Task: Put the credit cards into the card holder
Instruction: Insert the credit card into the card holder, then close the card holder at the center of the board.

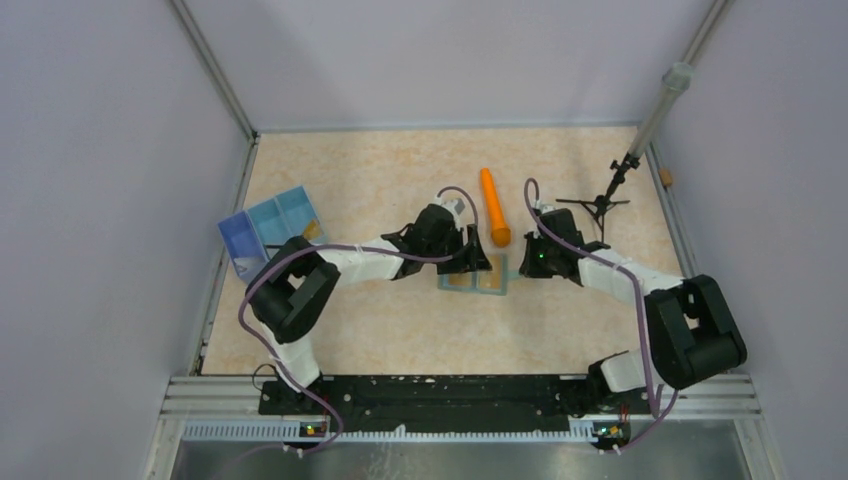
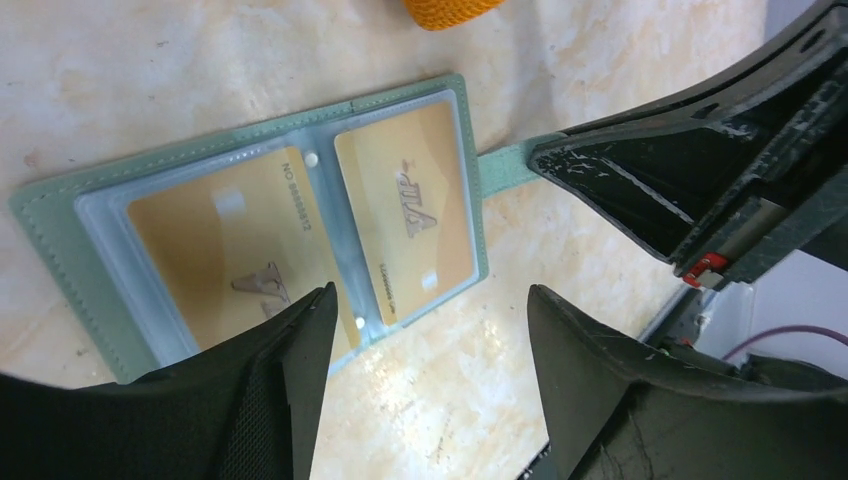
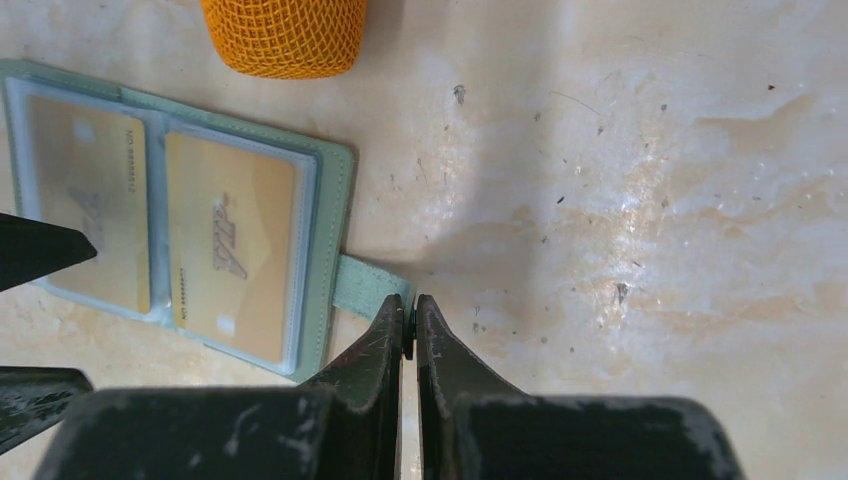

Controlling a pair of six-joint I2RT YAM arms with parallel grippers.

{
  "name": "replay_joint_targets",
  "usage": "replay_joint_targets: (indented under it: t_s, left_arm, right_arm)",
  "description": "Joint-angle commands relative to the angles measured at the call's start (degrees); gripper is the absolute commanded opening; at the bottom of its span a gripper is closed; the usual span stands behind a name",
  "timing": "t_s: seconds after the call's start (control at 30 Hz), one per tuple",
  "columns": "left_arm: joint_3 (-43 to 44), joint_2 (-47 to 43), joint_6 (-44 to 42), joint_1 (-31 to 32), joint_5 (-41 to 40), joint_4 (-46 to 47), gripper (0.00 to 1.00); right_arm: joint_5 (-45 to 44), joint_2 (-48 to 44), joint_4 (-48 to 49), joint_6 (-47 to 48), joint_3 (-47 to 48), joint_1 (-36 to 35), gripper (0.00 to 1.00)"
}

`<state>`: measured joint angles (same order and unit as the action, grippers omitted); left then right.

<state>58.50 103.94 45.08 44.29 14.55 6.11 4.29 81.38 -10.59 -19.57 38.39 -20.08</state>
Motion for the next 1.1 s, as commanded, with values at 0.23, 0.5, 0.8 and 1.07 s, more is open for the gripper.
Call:
replay_joint_targets:
  t_s: [0.23,0.5,0.8,1.07]
  left_arm:
    - [-3.2,-12.6,-3.0,-4.2,3.0,-3.9,0.79]
    - [-13.2,-17.0,-2.5,-11.1,4.3,-1.9,0.83]
    - [-21.2,-15.7,-0.1,-14.6,8.3,7.5,0.77]
    - [-25.9,-19.2,0.7,-15.9,5.4,9.5,0.76]
  right_arm:
    - [3.1,-8.3,-7.9,0.3,7.3,0.1,0.0]
    - [4.9,-6.7,-9.2,-2.2,13.1,-4.9,0.0]
    - [1.6,-1.8,-8.2,-6.3,18.3,-14.8,0.0]
    - [1.6,5.2,-2.1,-10.2,19.5,-21.7,0.0]
